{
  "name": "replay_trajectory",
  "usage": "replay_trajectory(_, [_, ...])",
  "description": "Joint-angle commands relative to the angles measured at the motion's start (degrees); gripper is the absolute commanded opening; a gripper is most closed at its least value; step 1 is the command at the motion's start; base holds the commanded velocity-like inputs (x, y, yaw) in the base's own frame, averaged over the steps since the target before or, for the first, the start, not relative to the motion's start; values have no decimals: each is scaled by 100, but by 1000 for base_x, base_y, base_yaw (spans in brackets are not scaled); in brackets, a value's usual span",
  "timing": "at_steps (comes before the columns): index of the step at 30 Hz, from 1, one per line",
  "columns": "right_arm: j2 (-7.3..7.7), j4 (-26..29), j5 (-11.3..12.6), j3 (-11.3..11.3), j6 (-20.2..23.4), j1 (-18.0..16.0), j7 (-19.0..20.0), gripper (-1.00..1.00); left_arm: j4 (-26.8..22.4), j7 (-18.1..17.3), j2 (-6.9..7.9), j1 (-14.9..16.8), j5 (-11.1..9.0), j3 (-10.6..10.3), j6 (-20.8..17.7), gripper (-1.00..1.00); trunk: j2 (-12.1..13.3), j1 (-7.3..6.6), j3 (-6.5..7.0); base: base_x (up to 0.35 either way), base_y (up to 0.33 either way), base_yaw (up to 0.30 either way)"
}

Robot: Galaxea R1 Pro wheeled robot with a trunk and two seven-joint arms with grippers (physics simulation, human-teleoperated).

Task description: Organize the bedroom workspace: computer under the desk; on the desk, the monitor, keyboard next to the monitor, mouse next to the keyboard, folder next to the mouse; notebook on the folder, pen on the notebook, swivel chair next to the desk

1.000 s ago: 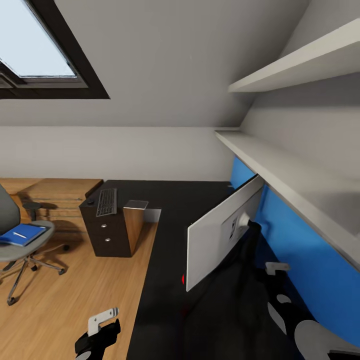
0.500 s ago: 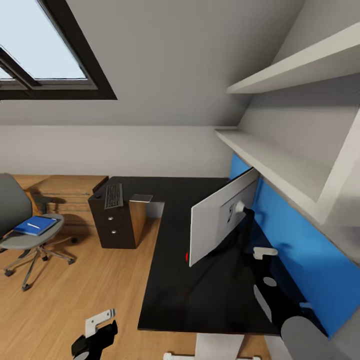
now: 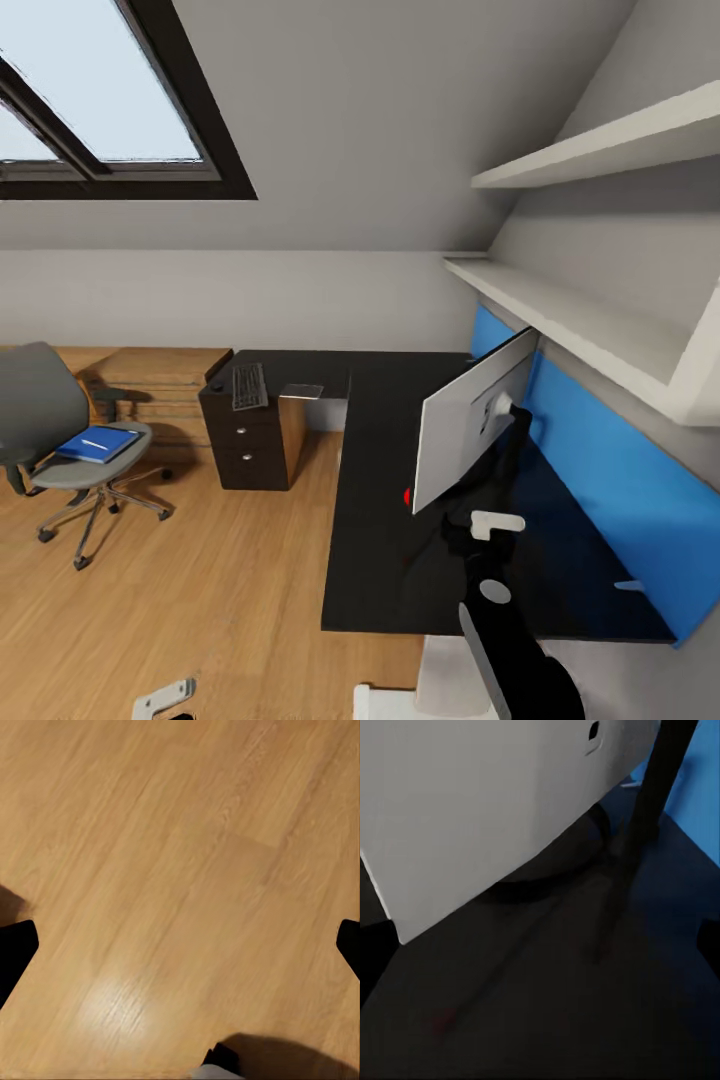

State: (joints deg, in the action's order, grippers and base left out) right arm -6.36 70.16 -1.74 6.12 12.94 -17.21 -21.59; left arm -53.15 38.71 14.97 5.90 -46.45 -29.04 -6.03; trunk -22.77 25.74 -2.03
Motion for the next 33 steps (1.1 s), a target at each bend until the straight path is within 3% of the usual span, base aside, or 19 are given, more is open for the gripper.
replay_trajectory(1, [-12,14,-20,101,48,-4,-110,100,70,-107,8,8,-10,-24,13,100,-14,4,-14,-15,322,0])
replay_trajectory(4, [-57,129,-7,517,14,-2,-393,100,636,-1141,-6,8,-15,-10,363,100,-14,4,-14,-4,320,0])
replay_trajectory(5, [-62,190,5,634,-61,-2,-418,100,801,-1303,-15,8,-14,-21,416,100,-14,4,-14,95,292,0])
replay_trajectory(7, [-63,36,-5,901,-301,-1,-444,100,946,-1417,-27,8,-12,-43,453,100,-14,4,-14,195,257,0])
replay_trajectory(11, [-48,-268,-34,1182,-590,-1,-467,100,999,-1457,-41,8,-7,-60,472,100,-14,4,-14,197,165,0])
replay_trajectory(15, [-35,-359,-42,1266,-931,-1,-486,100,1013,-1468,-45,8,7,-54,487,100,-14,4,-14,64,48,0])
replay_trajectory(21, [-26,-400,-45,1289,-1107,-1,-641,100,1017,-1471,-46,8,15,-52,495,100,-14,4,-14,41,11,0])
replay_trajectory(29, [-24,-434,-49,1274,-1743,-1,-1348,100,1018,-1472,-50,8,21,-83,497,100,-14,4,-14,176,1,0])
replay_trajectory(33, [-24,-439,-47,1251,-1766,-1,-1407,100,1018,-1472,-53,8,21,-84,498,100,-14,4,-14,16,0,0])
